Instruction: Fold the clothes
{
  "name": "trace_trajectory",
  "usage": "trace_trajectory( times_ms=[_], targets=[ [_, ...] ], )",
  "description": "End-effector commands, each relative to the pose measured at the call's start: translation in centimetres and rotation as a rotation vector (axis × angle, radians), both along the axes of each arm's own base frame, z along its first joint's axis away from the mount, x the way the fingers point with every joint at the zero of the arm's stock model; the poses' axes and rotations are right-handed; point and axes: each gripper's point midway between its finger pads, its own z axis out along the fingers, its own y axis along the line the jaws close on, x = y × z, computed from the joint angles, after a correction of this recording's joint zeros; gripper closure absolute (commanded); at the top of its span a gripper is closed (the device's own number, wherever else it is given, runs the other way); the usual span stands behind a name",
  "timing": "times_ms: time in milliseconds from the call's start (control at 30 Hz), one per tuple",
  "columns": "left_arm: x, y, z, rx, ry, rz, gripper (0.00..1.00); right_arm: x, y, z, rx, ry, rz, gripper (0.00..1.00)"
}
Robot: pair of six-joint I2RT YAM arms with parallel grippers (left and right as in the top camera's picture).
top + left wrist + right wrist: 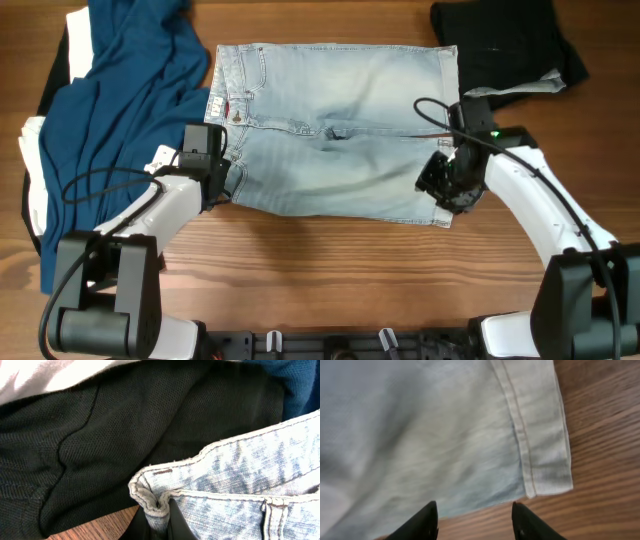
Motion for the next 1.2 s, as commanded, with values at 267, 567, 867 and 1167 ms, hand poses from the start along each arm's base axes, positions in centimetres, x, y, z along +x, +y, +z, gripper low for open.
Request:
trace_trajectory(
  times_ms=[267, 567, 867, 1167],
  targets=[
    [-2.5, 0.2, -3.0, -0.015, 0.118, -0.001, 0.96, -2.4, -4.3, -4.1, -0.223, 0.012, -0.259, 0.52],
    [-2.7, 0.1, -3.0, -0.018, 0.125, -0.001, 0.96, -4.4, -3.1, -5.6, -0.152, 0.073, -0.261, 0.46],
    [-3.6, 0.2, -0.4, -0.010, 0.120, -0.029, 0.96, -2.4, -2.5, -5.0, -0.107, -0.013, -0.078, 0.96],
    [-7.1, 0.2, 10.8, 0.006, -0.095, -0.157, 0.96, 1.5, -6.4, 6.7, -0.053, -0.274, -0.052, 0.96]
  ],
)
